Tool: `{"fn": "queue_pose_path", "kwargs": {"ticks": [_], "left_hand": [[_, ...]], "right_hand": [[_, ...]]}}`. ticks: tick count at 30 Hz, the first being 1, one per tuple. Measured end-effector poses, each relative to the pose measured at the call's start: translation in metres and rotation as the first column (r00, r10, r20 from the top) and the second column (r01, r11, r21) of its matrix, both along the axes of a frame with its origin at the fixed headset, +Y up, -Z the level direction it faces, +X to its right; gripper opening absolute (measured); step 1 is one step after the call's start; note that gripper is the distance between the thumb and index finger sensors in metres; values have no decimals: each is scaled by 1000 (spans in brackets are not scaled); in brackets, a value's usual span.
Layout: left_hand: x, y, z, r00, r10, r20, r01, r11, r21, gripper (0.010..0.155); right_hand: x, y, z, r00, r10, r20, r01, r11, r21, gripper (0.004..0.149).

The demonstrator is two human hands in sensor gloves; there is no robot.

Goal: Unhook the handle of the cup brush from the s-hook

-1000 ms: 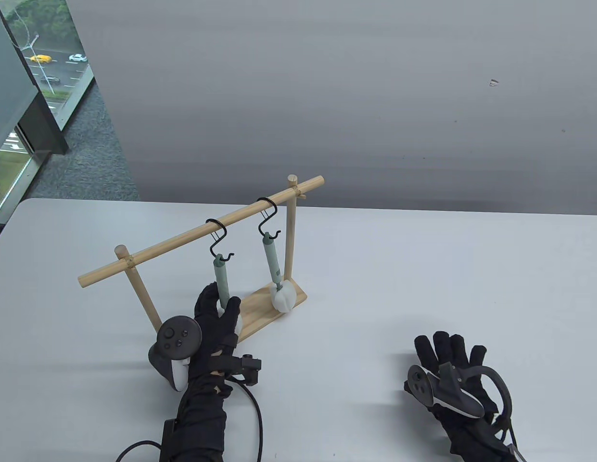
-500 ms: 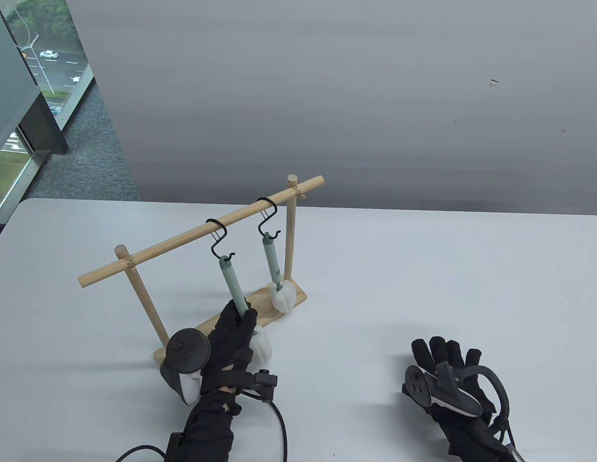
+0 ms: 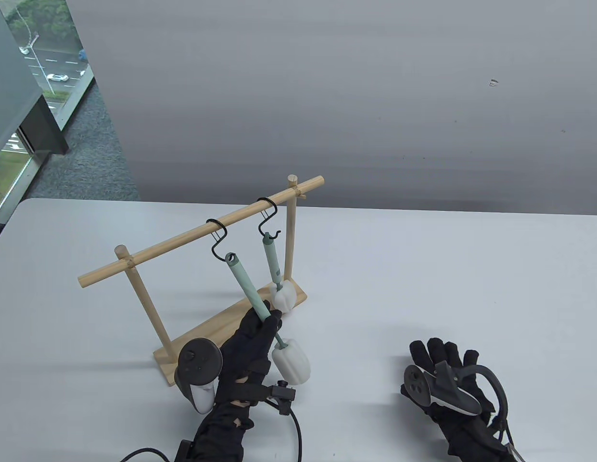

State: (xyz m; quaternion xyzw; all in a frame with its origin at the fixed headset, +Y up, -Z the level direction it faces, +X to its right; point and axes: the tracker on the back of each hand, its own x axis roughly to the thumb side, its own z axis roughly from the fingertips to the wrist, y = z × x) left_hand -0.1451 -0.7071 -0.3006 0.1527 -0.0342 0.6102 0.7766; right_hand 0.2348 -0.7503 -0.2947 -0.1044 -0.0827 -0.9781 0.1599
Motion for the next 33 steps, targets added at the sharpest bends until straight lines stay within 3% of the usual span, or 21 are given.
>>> {"fn": "queue_pose_path", "kwargs": {"ticks": [11, 15, 19, 23, 25, 30, 33], "left_hand": [[7, 18, 9, 999, -30, 17, 28, 995, 91, 59], [11, 21, 11, 992, -128, 8, 126, 985, 119, 58], [14, 22, 12, 944, -330, -15, 329, 935, 133, 57], [17, 19, 11, 788, -616, -10, 613, 783, 107, 56], [21, 16, 10, 663, -748, 10, 745, 662, 83, 56], [31, 2, 5, 413, -903, 117, 908, 418, 19, 56], [35, -9, 0, 321, -927, 193, 946, 325, -11, 56]], "right_hand": [[0, 0, 0, 1000, 2, 4, -2, 1000, -10, 86], [0, 1, 1, 1000, 4, 5, -4, 1000, -17, 86], [0, 1, 1, 1000, 1, 6, -1, 1000, -17, 86], [-1, 1, 1, 1000, 4, 5, -4, 1000, -16, 86], [-1, 1, 1, 1000, 5, 4, -5, 1000, -18, 86], [-1, 1, 2, 1000, 11, 4, -11, 1000, -18, 86], [-1, 1, 2, 1000, 10, 6, -10, 1000, -20, 86]]}}
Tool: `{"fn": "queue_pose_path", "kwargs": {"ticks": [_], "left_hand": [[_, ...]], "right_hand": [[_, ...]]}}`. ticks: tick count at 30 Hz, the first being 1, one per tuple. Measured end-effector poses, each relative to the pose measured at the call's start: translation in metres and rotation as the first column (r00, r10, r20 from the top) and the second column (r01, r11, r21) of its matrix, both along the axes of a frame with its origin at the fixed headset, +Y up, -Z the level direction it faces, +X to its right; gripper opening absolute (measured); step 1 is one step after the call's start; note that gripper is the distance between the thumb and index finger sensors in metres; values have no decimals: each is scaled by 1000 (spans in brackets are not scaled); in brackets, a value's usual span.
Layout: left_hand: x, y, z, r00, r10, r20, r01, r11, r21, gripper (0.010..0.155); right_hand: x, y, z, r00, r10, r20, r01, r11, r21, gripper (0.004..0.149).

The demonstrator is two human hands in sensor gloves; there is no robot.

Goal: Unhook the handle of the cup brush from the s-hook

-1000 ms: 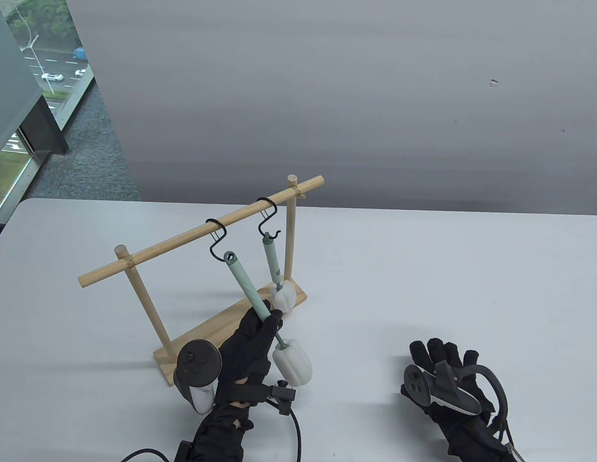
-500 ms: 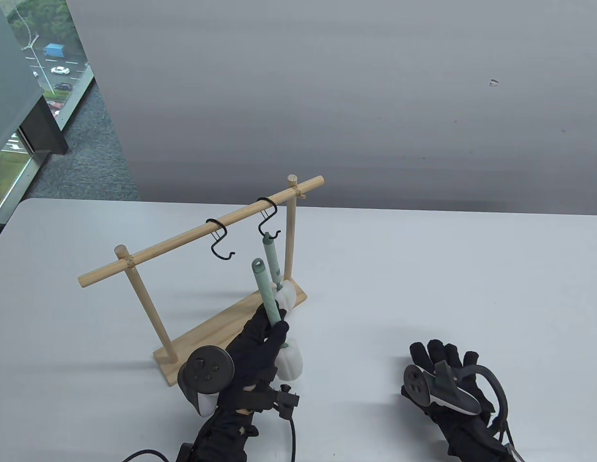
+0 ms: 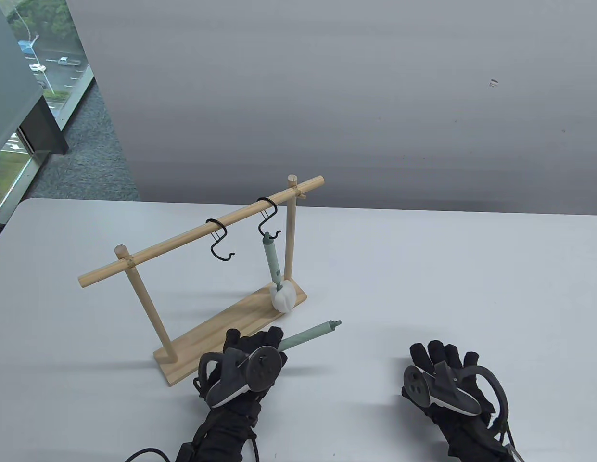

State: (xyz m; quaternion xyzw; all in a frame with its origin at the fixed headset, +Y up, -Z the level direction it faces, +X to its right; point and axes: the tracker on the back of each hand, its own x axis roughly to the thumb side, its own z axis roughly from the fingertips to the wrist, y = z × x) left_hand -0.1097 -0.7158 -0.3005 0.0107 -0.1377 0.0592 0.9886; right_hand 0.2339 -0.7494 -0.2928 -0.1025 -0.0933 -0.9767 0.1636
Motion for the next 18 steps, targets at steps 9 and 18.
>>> {"fn": "queue_pose_path", "kwargs": {"ticks": [9, 18], "left_hand": [[0, -27, -9, 988, -157, 4, 155, 976, -151, 56], [7, -41, -11, 940, -336, 51, 338, 908, -249, 56]], "right_hand": [[0, -1, 1, 1000, 6, 3, -6, 1000, -9, 86], [0, -1, 1, 1000, 7, 4, -7, 1000, -6, 86]]}}
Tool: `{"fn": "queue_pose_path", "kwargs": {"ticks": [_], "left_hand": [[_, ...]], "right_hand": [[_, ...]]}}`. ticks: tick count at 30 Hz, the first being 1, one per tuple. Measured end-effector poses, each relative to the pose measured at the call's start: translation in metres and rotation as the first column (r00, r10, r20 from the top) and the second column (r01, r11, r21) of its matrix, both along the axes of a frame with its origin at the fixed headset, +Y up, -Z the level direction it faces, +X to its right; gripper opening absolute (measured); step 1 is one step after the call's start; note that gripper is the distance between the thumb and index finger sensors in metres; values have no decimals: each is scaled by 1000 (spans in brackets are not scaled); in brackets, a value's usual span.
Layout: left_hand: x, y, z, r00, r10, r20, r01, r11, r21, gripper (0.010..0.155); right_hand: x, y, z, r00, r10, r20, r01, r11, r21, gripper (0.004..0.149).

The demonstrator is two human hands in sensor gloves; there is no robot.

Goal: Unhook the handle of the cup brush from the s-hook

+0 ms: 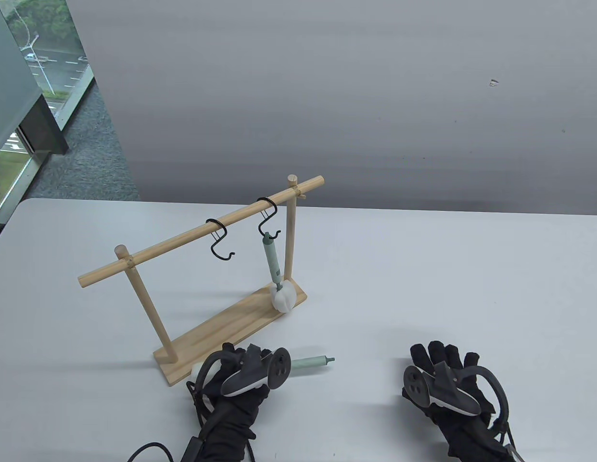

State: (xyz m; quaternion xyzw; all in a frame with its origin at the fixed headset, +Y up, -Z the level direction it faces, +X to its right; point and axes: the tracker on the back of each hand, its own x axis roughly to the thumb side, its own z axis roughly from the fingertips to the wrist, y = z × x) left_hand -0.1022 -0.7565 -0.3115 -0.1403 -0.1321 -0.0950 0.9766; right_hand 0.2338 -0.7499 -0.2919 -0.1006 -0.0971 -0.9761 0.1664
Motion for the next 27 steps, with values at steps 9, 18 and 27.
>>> {"fn": "queue_pose_path", "kwargs": {"ticks": [9, 18, 27], "left_hand": [[3, -5, -1, 996, -84, 6, 84, 996, -21, 55], [2, -4, -1, 998, -62, 1, 62, 998, -22, 54], [1, 6, 4, 1000, 6, 0, -6, 1000, -1, 50]], "right_hand": [[0, 0, 0, 1000, -2, 0, 2, 1000, 2, 86], [1, 0, 0, 1000, -9, 0, 9, 1000, 8, 86], [0, 5, 1, 997, -80, -18, 80, 996, 44, 84]]}}
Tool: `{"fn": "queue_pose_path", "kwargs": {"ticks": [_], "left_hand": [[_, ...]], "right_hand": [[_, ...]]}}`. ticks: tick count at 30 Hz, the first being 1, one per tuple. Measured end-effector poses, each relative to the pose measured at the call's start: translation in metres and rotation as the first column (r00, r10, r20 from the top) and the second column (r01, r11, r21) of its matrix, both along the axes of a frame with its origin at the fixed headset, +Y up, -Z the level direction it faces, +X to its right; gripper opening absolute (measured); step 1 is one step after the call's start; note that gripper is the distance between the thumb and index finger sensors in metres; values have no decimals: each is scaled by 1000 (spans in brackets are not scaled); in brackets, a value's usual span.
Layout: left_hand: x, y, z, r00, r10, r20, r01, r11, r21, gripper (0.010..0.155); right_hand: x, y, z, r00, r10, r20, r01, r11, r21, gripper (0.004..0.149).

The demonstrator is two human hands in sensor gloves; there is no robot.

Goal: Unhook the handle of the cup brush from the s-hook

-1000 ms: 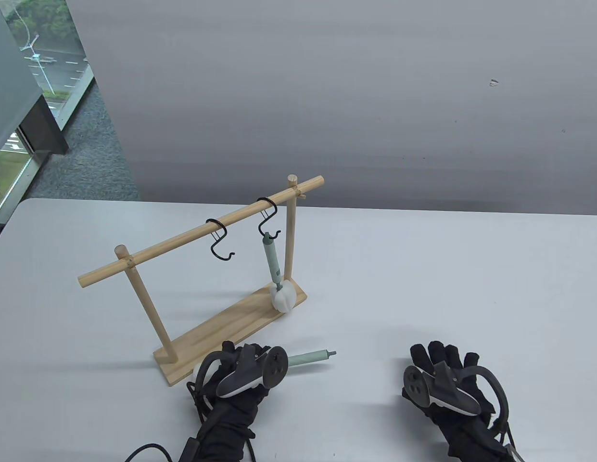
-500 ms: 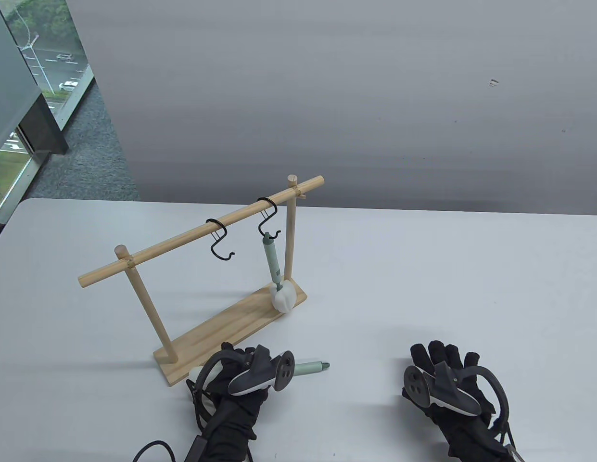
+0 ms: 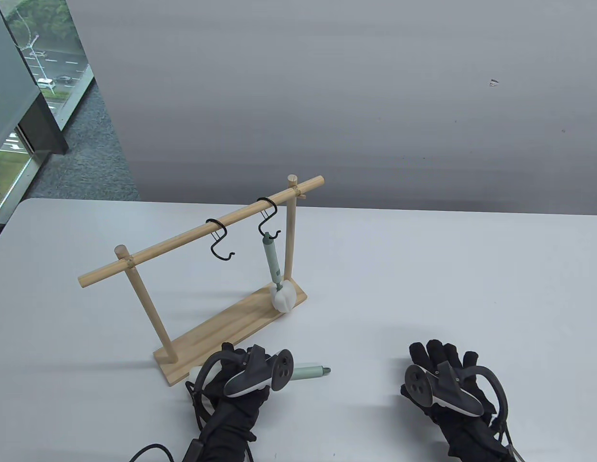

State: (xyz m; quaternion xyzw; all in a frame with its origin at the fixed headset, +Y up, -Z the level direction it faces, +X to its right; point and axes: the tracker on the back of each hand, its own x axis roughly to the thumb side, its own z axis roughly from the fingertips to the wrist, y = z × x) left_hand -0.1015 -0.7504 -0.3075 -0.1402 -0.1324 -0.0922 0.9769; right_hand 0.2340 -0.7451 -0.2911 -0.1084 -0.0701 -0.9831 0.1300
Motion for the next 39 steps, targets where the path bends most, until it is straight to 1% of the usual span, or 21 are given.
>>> {"fn": "queue_pose_path", "kwargs": {"ticks": [6, 9, 12, 14, 17, 19, 20, 25, 28, 31, 33, 36, 39], "left_hand": [[-3, 5, 1, 999, 52, -7, -52, 999, 5, 51], [-6, 8, 1, 995, 101, -10, -101, 995, 7, 50], [-9, 11, 2, 993, 121, -20, -120, 993, 15, 50], [-11, 12, 2, 990, 139, -25, -139, 990, 14, 51], [-13, 12, 2, 988, 148, -34, -148, 989, 6, 51], [-15, 13, 2, 987, 156, -44, -156, 988, 6, 51], [-16, 13, 2, 986, 160, -48, -160, 987, 8, 51], [-21, 13, 3, 977, 207, -58, -206, 978, 21, 52], [-24, 15, 3, 972, 228, -62, -227, 973, 30, 52], [-27, 16, 3, 965, 254, -69, -252, 967, 41, 52], [-29, 16, 3, 961, 264, -80, -261, 964, 44, 52], [-30, 17, 3, 958, 273, -84, -270, 962, 44, 52], [-31, 18, 3, 953, 291, -84, -288, 956, 49, 52]], "right_hand": [[0, 8, 2, 995, -100, -18, 100, 995, 24, 83], [1, 15, 2, 977, -212, -32, 214, 975, 66, 81], [-1, 24, 0, 940, -338, -50, 342, 936, 83, 79], [-7, 33, -3, 898, -434, -79, 440, 893, 95, 78], [-20, 45, -10, 846, -521, -115, 532, 840, 103, 76], [-39, 56, -19, 809, -568, -152, 585, 804, 108, 75], [-46, 59, -23, 801, -575, -165, 594, 797, 105, 75], [-102, 76, -50, 794, -554, -250, 592, 798, 114, 73], [-132, 80, -67, 781, -561, -274, 606, 787, 113, 71], [-156, 81, -84, 773, -574, -269, 617, 779, 112, 71], [-174, 81, -97, 757, -605, -249, 643, 757, 114, 70], [-191, 81, -109, 739, -634, -226, 670, 724, 161, 70], [-206, 80, -121, 730, -650, -209, 682, 712, 167, 69]]}}
